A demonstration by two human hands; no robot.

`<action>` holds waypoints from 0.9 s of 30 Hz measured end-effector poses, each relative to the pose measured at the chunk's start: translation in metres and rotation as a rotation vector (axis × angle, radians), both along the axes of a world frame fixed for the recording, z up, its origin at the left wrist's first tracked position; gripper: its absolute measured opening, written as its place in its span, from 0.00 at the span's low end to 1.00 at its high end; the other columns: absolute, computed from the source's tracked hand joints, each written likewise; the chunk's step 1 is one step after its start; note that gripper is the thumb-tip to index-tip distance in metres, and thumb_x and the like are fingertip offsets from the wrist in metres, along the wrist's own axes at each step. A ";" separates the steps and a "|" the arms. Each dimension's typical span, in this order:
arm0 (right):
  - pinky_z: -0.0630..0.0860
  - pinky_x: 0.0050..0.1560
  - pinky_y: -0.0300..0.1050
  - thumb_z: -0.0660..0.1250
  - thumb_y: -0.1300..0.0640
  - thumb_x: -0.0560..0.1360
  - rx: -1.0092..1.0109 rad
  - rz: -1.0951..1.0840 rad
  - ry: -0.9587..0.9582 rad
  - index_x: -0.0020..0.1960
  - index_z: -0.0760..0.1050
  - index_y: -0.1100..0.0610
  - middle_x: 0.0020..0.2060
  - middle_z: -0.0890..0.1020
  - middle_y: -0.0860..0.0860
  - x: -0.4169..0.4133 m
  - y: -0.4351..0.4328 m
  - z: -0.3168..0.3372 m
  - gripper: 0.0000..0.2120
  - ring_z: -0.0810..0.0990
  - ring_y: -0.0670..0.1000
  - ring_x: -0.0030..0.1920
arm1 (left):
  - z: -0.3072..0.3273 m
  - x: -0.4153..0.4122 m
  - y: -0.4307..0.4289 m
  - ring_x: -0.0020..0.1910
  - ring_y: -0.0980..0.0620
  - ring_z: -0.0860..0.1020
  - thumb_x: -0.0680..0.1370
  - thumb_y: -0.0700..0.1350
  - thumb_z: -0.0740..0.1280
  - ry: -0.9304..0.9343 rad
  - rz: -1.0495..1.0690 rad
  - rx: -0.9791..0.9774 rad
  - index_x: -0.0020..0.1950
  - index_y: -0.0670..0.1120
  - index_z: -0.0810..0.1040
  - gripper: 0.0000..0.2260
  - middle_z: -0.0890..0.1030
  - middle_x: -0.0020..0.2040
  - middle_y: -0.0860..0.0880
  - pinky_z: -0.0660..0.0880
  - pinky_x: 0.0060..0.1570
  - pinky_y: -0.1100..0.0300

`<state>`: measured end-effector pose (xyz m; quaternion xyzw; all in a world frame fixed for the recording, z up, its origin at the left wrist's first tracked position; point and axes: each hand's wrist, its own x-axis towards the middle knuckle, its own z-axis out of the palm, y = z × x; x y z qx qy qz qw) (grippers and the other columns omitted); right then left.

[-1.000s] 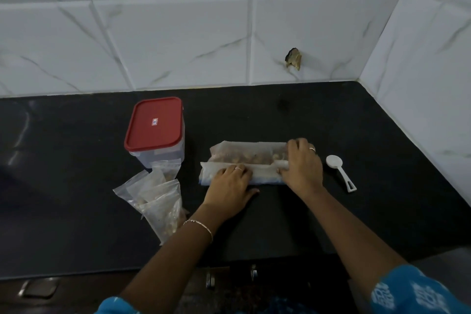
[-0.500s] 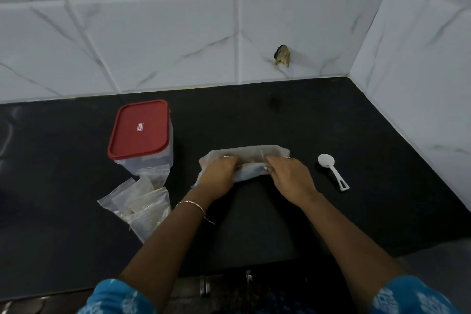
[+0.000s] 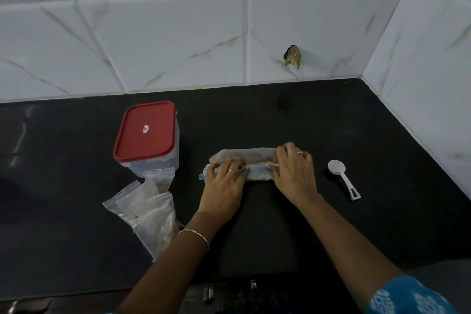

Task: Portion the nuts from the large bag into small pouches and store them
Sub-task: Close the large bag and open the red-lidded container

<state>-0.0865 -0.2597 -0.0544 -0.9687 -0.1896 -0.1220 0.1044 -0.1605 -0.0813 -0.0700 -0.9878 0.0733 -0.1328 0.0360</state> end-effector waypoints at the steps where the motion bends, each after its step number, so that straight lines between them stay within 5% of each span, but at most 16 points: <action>1: 0.72 0.56 0.50 0.74 0.56 0.69 -0.022 0.015 -0.060 0.54 0.74 0.53 0.52 0.75 0.51 -0.003 0.001 0.001 0.15 0.77 0.51 0.51 | -0.002 0.001 -0.002 0.61 0.44 0.75 0.70 0.52 0.73 0.009 0.019 0.010 0.63 0.50 0.79 0.22 0.77 0.62 0.45 0.72 0.60 0.42; 4: 0.74 0.47 0.46 0.76 0.61 0.64 0.022 0.067 -0.095 0.53 0.77 0.53 0.51 0.76 0.51 -0.017 0.006 0.001 0.19 0.78 0.51 0.46 | -0.006 0.003 -0.014 0.61 0.44 0.73 0.72 0.51 0.71 0.038 0.098 0.001 0.66 0.50 0.77 0.22 0.74 0.63 0.45 0.71 0.61 0.45; 8: 0.71 0.35 0.37 0.68 0.56 0.76 0.137 0.014 0.102 0.68 0.70 0.54 0.59 0.74 0.52 -0.028 0.004 -0.019 0.21 0.77 0.46 0.40 | -0.008 0.009 -0.016 0.49 0.47 0.77 0.69 0.49 0.75 0.015 0.099 0.014 0.62 0.47 0.79 0.23 0.78 0.53 0.46 0.75 0.47 0.51; 12: 0.77 0.43 0.42 0.65 0.53 0.78 0.109 0.049 0.072 0.72 0.66 0.55 0.62 0.72 0.54 -0.012 -0.002 -0.028 0.24 0.78 0.49 0.47 | -0.007 0.024 -0.008 0.58 0.45 0.76 0.74 0.49 0.70 0.059 0.147 -0.037 0.70 0.46 0.72 0.25 0.76 0.61 0.43 0.71 0.58 0.46; 16: 0.76 0.58 0.49 0.62 0.48 0.78 0.043 0.046 0.068 0.76 0.63 0.54 0.69 0.67 0.57 0.015 0.002 -0.032 0.28 0.72 0.55 0.63 | -0.003 0.046 0.000 0.76 0.42 0.58 0.81 0.52 0.59 0.104 0.215 -0.162 0.77 0.48 0.60 0.25 0.59 0.77 0.42 0.54 0.72 0.39; 21: 0.55 0.76 0.56 0.57 0.40 0.79 -0.054 0.029 0.147 0.78 0.57 0.52 0.76 0.53 0.61 0.049 0.011 -0.032 0.32 0.54 0.59 0.76 | -0.008 0.076 0.009 0.78 0.48 0.39 0.82 0.58 0.50 0.244 0.237 -0.229 0.79 0.52 0.41 0.29 0.40 0.80 0.48 0.39 0.74 0.39; 27: 0.41 0.76 0.55 0.52 0.35 0.78 -0.082 0.037 0.208 0.79 0.50 0.51 0.78 0.39 0.60 0.066 0.013 -0.039 0.35 0.37 0.57 0.78 | -0.013 0.094 0.021 0.77 0.49 0.34 0.81 0.62 0.48 0.317 0.193 -0.247 0.78 0.55 0.34 0.31 0.34 0.78 0.49 0.39 0.74 0.37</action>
